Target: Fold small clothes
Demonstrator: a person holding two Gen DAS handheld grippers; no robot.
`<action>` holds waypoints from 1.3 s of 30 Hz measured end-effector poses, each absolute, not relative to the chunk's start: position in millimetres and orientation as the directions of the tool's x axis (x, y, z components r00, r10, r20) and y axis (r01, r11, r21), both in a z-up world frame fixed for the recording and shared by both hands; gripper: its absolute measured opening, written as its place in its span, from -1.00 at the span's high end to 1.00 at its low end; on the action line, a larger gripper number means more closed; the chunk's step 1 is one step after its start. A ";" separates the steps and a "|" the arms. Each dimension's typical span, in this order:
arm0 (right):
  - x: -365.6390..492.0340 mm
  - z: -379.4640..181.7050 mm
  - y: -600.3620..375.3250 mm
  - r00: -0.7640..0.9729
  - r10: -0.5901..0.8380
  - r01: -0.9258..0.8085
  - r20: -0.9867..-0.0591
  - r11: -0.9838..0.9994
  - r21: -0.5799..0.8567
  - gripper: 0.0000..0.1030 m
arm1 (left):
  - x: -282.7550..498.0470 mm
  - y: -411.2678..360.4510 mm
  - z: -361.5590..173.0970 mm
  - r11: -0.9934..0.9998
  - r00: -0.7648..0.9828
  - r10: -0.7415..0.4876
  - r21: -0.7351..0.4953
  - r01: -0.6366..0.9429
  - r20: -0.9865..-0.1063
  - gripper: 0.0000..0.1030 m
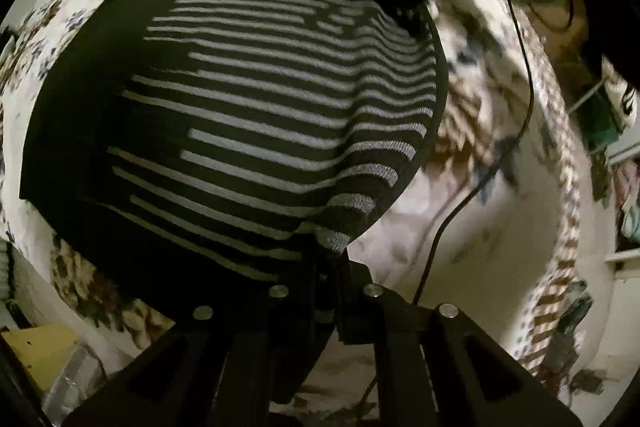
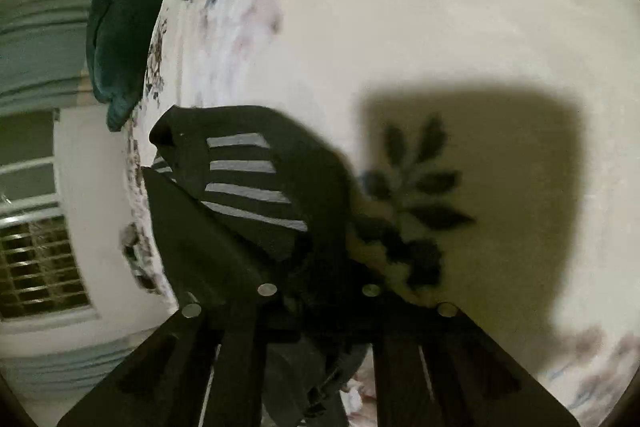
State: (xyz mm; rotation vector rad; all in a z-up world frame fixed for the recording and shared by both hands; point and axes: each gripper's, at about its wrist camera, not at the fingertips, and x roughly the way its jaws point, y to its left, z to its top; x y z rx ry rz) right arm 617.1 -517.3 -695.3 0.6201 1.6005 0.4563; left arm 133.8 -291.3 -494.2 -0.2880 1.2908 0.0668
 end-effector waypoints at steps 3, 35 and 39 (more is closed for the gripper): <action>615.6 -667.5 -505.4 -0.045 0.593 0.085 -0.804 0.804 0.588 0.85 | 141.5 -278.4 -473.8 0.949 0.319 -0.129 -0.210 -0.235 -0.939 0.91; 656.2 -649.3 38.9 -0.115 0.256 -0.111 -0.960 0.957 0.268 0.72 | 112.2 134.6 -560.4 0.559 0.406 -0.324 -0.519 -0.646 -0.854 0.80; 653.6 -651.0 41.3 -0.158 0.363 -0.062 -0.918 0.925 0.376 -0.04 | 90.6 149.4 -569.1 0.540 0.344 -0.335 -0.478 -0.693 -0.877 0.52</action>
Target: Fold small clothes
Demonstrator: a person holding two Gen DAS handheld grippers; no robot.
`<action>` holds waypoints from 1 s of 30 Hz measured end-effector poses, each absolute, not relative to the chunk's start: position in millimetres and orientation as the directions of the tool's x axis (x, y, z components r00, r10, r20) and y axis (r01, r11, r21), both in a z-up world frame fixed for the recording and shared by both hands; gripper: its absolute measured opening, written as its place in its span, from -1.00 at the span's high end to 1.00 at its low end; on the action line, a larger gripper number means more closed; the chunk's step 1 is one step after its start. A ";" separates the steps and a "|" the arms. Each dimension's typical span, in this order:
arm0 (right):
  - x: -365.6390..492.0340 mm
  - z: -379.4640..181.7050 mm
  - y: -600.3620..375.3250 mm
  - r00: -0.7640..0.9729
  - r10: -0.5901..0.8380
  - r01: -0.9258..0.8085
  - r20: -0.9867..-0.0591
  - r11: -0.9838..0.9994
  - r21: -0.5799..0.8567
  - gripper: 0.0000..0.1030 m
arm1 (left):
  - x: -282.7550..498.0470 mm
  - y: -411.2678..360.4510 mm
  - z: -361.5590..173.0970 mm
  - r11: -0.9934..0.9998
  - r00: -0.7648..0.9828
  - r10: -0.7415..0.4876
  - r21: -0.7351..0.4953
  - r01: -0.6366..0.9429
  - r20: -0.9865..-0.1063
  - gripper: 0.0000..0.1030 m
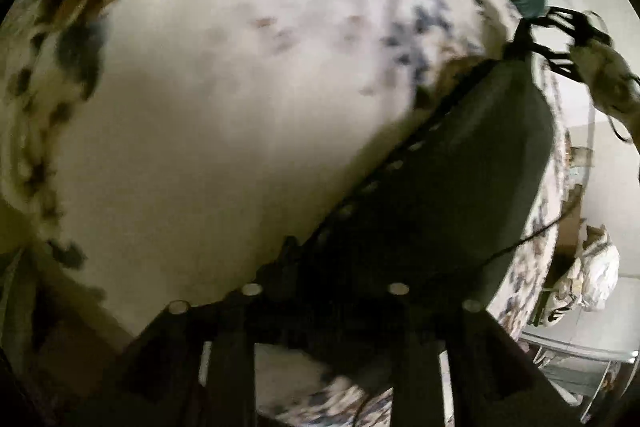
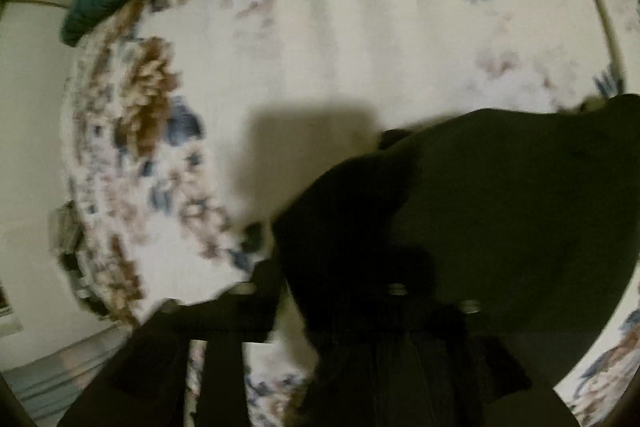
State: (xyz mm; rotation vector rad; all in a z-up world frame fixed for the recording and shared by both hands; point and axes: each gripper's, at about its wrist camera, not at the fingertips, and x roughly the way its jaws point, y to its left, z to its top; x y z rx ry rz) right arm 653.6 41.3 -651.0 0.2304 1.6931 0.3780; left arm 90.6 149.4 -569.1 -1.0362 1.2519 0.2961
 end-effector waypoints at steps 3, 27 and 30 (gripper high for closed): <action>636.6 -638.8 27.3 -0.172 0.417 -0.052 -0.893 0.901 0.431 -0.21 | 75.0 160.0 -565.8 0.535 0.328 -0.343 -0.470 -0.702 -0.880 0.07; 161.1 -743.5 -174.6 -0.392 0.481 0.188 -0.784 0.876 0.444 -0.35 | 112.7 104.7 -569.4 0.814 0.214 -0.270 -0.342 -0.469 -0.939 0.89; 152.8 -729.2 -173.4 -0.319 0.474 0.141 -0.821 0.880 0.453 0.88 | 109.8 104.4 -561.3 0.816 0.230 -0.269 -0.348 -0.462 -0.935 0.91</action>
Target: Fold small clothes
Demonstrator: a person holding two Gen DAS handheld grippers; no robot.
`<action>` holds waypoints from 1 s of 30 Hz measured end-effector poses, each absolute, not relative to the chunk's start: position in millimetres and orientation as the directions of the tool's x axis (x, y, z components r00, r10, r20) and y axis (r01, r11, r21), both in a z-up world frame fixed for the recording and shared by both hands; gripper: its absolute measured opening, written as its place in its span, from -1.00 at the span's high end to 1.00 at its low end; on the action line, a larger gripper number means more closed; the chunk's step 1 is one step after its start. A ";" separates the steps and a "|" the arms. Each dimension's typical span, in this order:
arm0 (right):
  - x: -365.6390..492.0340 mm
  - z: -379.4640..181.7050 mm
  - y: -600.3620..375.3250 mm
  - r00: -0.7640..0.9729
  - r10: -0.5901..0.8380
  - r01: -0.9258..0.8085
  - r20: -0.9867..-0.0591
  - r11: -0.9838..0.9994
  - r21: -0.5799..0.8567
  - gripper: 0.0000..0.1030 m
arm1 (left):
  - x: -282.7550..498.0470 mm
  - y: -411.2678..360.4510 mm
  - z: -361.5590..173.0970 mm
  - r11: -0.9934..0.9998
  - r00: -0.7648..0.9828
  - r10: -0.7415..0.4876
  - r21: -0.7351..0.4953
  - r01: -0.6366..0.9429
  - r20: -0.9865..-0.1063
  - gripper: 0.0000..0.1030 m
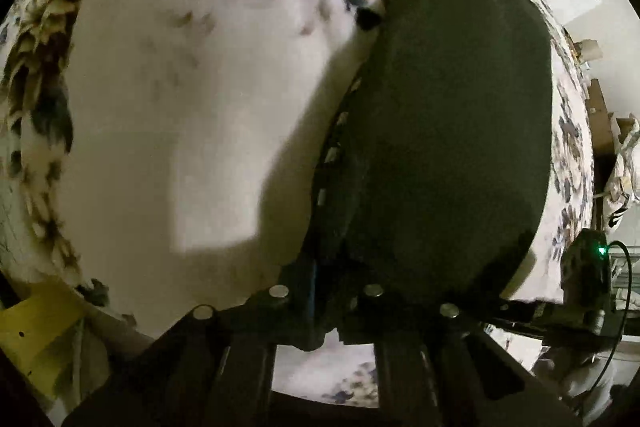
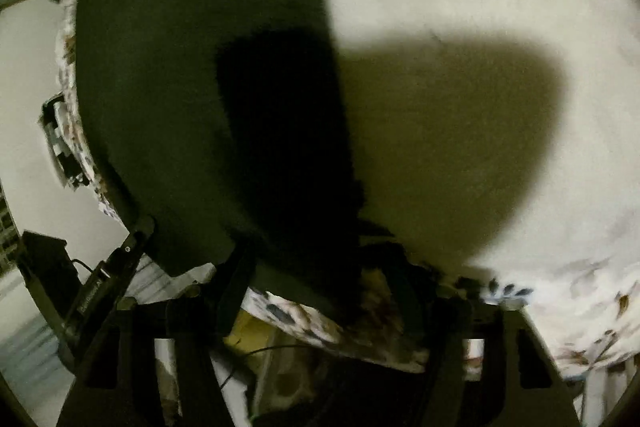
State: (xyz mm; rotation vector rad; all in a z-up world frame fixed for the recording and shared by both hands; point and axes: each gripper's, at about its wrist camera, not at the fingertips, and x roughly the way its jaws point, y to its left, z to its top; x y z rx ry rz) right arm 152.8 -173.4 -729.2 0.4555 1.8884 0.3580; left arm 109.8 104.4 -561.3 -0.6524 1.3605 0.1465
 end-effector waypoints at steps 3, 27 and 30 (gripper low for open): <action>144.8 -717.5 -179.2 -0.293 0.478 0.121 -0.828 0.877 0.464 0.87 | 104.6 103.6 -554.7 0.817 0.236 -0.267 -0.350 -0.459 -0.934 0.91; 399.0 -602.4 -260.0 0.046 0.552 0.162 -0.833 0.818 0.551 -0.27 | 404.1 126.3 -468.0 0.825 0.473 -0.415 -0.541 -0.164 -0.777 -0.21; 479.8 -612.8 -272.6 0.092 0.557 0.163 -0.825 0.809 0.565 -0.27 | 487.0 123.4 -491.4 0.829 0.460 -0.440 -0.546 -0.121 -0.771 -0.21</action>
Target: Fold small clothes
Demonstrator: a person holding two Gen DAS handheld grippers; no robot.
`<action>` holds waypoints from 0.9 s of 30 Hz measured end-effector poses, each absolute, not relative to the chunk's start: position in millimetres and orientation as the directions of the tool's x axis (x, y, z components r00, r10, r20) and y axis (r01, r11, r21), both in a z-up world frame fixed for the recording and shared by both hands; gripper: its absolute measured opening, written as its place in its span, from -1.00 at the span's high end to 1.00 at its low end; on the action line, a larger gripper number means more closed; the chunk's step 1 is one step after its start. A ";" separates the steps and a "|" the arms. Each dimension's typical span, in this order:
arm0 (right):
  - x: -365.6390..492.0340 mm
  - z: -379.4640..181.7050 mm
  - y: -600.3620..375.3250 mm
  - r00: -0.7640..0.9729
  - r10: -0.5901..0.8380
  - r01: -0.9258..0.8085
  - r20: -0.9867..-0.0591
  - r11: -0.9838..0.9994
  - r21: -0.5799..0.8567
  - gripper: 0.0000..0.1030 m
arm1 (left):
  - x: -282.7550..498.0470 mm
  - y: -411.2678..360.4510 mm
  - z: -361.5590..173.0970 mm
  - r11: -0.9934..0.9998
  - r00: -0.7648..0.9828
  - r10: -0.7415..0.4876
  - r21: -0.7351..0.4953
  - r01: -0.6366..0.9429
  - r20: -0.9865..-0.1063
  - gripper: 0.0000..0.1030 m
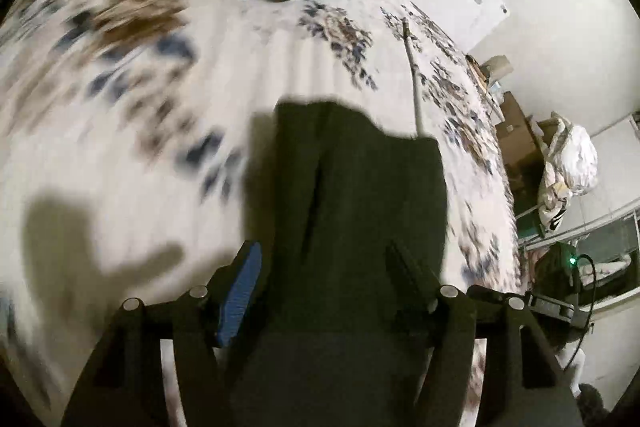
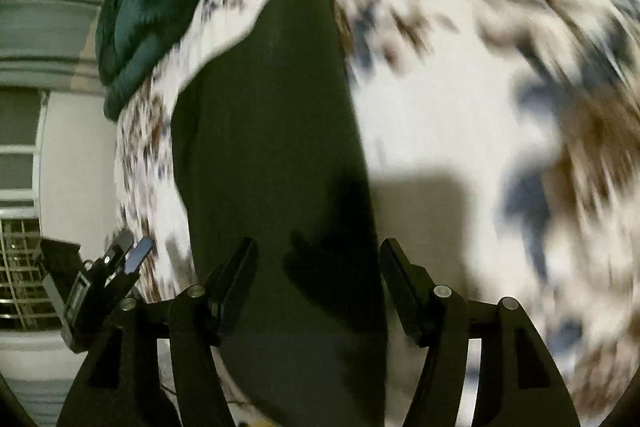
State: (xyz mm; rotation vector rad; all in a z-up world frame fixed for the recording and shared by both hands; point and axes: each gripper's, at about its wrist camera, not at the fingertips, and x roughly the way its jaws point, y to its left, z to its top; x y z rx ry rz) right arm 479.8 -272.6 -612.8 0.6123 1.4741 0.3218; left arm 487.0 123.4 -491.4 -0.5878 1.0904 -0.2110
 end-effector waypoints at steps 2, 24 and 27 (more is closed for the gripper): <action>512.2 -624.8 -259.5 0.097 0.567 0.178 -0.818 0.798 0.575 -0.27 | 527.2 125.5 -511.1 0.842 0.431 -0.437 -0.528 -0.114 -0.790 -0.21; 564.1 -663.9 -222.9 0.076 0.456 0.245 -0.887 0.853 0.460 0.11 | 579.4 139.0 -537.2 0.865 0.307 -0.483 -0.501 0.023 -0.820 0.50; 541.7 -649.0 -227.4 0.066 0.473 0.241 -0.879 0.847 0.474 -0.16 | 537.6 145.0 -513.3 0.838 0.349 -0.513 -0.545 0.008 -0.784 -0.08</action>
